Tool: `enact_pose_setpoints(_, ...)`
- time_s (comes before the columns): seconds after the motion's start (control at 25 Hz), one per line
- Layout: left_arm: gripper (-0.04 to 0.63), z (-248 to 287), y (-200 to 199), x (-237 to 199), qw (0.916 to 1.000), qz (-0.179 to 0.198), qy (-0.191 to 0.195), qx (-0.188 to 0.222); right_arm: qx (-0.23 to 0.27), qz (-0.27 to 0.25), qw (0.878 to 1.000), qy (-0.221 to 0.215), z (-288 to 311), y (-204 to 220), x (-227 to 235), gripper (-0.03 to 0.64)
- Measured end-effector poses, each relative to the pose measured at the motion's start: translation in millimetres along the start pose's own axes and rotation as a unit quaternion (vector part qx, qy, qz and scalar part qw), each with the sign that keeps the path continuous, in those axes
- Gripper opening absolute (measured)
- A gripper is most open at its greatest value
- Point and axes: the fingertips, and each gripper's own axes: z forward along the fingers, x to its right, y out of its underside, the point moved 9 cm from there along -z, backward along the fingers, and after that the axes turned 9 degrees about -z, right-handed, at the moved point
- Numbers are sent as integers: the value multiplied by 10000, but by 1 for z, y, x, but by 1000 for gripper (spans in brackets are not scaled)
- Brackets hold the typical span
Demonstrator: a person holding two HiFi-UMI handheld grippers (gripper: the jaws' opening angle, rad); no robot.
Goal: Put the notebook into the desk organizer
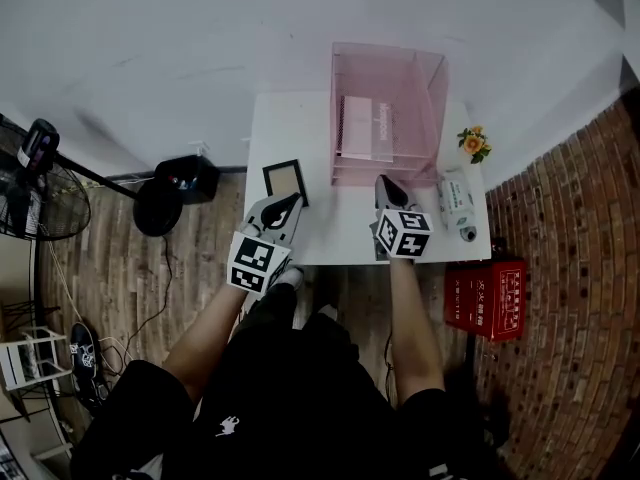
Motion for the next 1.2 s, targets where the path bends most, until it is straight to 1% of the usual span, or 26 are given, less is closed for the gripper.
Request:
enact_pose_setpoints(0.2,3,-18,4,8,9997,-86,219,18,228,-31,9996,171,-34,-7,-16,2)
enact_pose_setpoints(0.32,3,-22,7,10,9994,11,341,67,347,-44,9989,320,-56,-11,-28,2)
enact_pose_setpoints(0.48,3,-28,5,7,9978,125,623,162,522,-19,9971,557,-88,-16,-46,2)
enact_pose_setpoints(0.84,3,-61,-13,-17,9908,312,1246,416,929,16,9904,1019,-144,-34,-110,2)
enact_pose_setpoints(1.04,3,-81,-23,-29,9872,294,1438,631,1136,50,9862,1203,-170,-43,-147,2)
enact_pose_setpoints(1.2,3,-96,-28,-38,9839,251,1603,750,1227,16,9827,1385,-184,-43,-174,2)
